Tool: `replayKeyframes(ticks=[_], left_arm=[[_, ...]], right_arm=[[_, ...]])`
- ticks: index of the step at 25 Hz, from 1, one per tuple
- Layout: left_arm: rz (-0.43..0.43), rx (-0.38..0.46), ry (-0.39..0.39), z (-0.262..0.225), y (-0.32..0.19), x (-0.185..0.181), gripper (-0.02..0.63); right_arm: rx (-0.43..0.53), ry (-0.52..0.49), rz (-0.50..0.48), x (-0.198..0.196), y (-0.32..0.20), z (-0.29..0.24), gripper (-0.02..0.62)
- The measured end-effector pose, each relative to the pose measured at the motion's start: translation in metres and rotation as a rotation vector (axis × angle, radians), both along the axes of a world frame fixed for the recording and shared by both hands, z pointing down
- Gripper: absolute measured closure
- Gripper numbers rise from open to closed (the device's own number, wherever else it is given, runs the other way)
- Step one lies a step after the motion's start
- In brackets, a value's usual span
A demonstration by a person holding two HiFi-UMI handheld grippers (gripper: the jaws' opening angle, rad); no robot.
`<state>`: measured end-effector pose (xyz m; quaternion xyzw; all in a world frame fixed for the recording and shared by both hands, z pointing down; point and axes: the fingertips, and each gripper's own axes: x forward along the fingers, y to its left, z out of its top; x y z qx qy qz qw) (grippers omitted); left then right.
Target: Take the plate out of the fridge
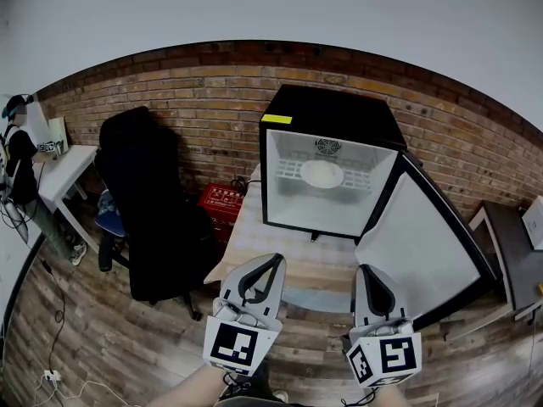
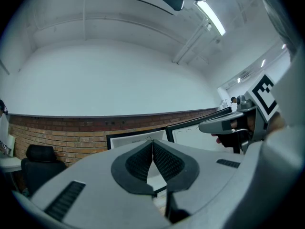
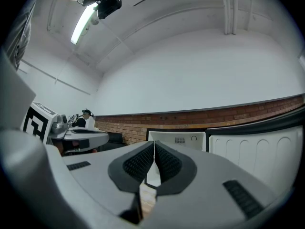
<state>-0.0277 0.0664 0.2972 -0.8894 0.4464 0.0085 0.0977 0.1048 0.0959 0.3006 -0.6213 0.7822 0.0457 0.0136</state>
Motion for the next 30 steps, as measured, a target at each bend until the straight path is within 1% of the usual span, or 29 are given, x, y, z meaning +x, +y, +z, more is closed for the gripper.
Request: replayKeyframes(ticks=[8,21,30], left_arm=[[0.023,-0.013,0.0,0.007,-0.049,0.004,0.588],[0.077,-0.034,-0.011,0.009,-0.163,0.014,0.588],[0.137,-0.058,-0.014,0.012,-0.24,0.025,0.588]], right_arm=[[-0.016,0.001,0.011,-0.001,-0.052,0.008,0.566],[-0.063,0.012,0.038,-0.003,-0.163,0.015,0.566],[-0.089,0.02,0.09,0.003,-0.238,0.013,0.566]])
